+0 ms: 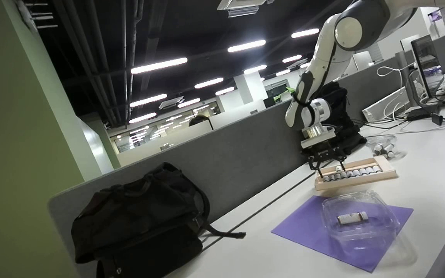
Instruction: Move one bottle from the bottom compartment of the box to the table
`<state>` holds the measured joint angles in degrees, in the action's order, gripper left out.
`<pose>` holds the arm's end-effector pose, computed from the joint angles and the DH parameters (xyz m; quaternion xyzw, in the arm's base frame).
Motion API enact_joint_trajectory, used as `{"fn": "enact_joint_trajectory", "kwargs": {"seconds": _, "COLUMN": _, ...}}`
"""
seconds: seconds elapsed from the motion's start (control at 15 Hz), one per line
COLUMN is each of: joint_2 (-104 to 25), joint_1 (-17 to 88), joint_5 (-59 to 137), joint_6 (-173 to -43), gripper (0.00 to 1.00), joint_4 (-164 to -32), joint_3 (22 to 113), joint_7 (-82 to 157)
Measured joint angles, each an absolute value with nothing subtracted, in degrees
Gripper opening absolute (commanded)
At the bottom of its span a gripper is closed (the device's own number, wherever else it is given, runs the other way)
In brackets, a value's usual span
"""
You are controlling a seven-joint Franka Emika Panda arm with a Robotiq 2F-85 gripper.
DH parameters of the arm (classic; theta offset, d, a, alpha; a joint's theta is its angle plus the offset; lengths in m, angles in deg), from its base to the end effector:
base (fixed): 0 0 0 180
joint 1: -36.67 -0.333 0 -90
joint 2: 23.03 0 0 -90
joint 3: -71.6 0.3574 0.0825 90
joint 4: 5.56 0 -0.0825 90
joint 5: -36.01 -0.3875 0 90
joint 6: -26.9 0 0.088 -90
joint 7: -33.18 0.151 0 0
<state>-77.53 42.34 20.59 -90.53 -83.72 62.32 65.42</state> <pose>0.7142 -0.1448 0.1083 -0.8866 0.4436 0.1291 0.0219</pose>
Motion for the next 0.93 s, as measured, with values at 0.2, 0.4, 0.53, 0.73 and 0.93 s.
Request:
{"fn": "enact_joint_trajectory", "kwargs": {"seconds": 0.2, "joint_2": -78.3, "joint_1": 42.65, "joint_5": 20.22, "joint_6": -92.2, "gripper": 1.0, "joint_4": -83.72, "joint_3": 62.72, "joint_7": 64.27}}
{"fn": "enact_joint_trajectory", "kwargs": {"seconds": 0.4, "joint_2": -78.7, "joint_1": 43.02, "joint_5": 20.18, "joint_6": -93.61, "gripper": 1.0, "joint_4": -83.71, "joint_3": 63.11, "joint_7": 62.99}}
{"fn": "enact_joint_trajectory", "kwargs": {"seconds": 0.53, "joint_2": -78.8, "joint_1": 43.17, "joint_5": 20.18, "joint_6": -93.79, "gripper": 1.0, "joint_4": -83.71, "joint_3": 63.18, "joint_7": 62.54}}
{"fn": "enact_joint_trajectory", "kwargs": {"seconds": 0.73, "joint_2": -78.9, "joint_1": 43.28, "joint_5": 20.19, "joint_6": -93.19, "gripper": 1.0, "joint_4": -83.53, "joint_3": 63.18, "joint_7": 62.5}}
{"fn": "enact_joint_trajectory", "kwargs": {"seconds": 0.93, "joint_2": -79.24, "joint_1": 43.38, "joint_5": 20.25, "joint_6": -91.98, "gripper": 1.0, "joint_4": -82.86, "joint_3": 63.14, "joint_7": 62.51}}
